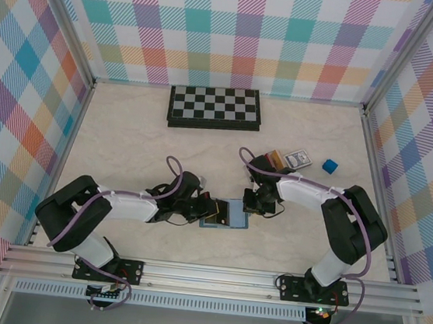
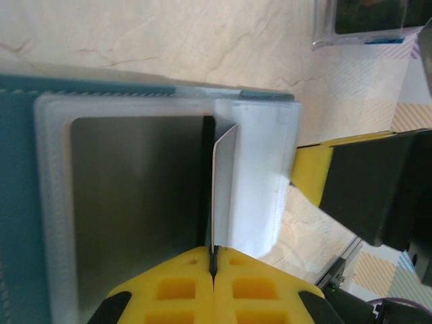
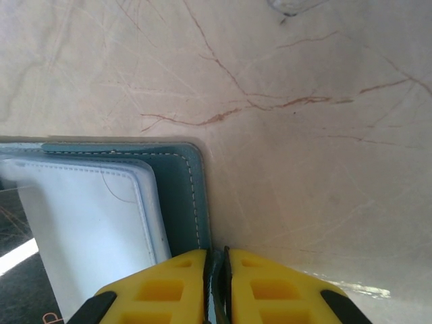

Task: Put the credit cards into the card holder
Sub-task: Insert the credit card into the card slot.

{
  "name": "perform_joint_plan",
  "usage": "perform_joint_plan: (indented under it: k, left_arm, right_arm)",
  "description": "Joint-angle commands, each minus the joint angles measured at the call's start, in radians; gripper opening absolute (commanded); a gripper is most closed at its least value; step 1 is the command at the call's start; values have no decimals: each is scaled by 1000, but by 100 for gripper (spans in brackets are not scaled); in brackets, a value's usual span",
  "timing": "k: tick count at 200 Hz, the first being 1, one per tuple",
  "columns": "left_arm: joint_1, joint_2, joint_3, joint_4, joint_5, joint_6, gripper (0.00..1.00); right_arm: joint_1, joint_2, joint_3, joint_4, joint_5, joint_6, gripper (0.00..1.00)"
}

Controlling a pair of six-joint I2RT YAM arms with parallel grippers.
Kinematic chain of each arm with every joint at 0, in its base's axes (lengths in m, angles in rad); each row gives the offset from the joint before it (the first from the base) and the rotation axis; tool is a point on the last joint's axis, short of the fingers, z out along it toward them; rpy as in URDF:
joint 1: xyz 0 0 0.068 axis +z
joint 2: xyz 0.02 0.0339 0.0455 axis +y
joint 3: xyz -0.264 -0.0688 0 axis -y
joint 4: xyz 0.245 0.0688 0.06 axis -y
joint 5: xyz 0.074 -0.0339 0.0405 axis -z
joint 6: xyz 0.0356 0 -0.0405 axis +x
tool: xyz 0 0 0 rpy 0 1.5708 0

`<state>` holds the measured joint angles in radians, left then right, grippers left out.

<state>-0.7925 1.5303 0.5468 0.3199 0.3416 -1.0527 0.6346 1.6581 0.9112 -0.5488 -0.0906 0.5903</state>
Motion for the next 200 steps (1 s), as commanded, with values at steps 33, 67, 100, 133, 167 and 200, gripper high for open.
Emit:
perform_joint_plan:
  k: [33, 67, 100, 133, 167, 200]
  left_arm:
    - [-21, 70, 43, 9, -12, -32, 0]
    - [-38, 108, 83, 16, -2, -12, 0]
    - [-59, 159, 134, -8, 14, 12, 4]
    - [-72, 198, 172, -30, 19, 23, 10]
    - [-73, 126, 162, -135, -28, 55, 33]
    - [-71, -19, 185, -312, -96, 139, 54]
  right_arm:
    - [8, 26, -26, 36, -42, 9, 13]
    - [8, 25, -34, 47, -57, 15, 13]
    - [8, 15, -41, 55, -63, 23, 13]
    - [8, 12, -46, 55, -61, 29, 13]
    - [8, -4, -33, 12, -7, 31, 16]
    - [8, -29, -10, -43, 43, 16, 27]
